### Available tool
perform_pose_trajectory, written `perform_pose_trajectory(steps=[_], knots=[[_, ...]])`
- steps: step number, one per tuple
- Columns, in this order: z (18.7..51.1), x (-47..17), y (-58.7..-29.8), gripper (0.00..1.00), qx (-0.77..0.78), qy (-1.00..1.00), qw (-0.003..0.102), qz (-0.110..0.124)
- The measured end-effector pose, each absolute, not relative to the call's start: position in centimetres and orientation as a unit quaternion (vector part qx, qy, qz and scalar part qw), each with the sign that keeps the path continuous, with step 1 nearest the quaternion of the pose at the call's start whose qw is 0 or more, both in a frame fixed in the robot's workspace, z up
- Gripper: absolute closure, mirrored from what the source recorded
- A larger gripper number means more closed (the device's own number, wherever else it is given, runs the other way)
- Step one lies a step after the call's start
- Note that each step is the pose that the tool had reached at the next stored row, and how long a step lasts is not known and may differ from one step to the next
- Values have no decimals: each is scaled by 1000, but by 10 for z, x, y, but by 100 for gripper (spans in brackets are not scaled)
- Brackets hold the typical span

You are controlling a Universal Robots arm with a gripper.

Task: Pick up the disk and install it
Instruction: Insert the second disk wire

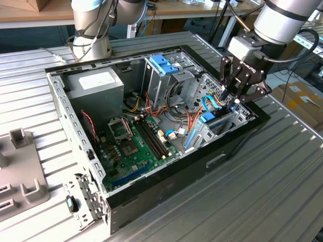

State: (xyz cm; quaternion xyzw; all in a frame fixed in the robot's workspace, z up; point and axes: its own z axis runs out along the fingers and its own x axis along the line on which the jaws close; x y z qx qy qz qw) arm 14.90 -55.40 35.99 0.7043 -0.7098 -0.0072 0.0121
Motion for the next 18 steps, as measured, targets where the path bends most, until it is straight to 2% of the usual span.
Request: perform_pose_trajectory(steps=[4, 18], knots=[[367, 149, -554, 64, 704, -710, 15, -3], [366, 125, -554, 64, 704, -710, 14, -2]])
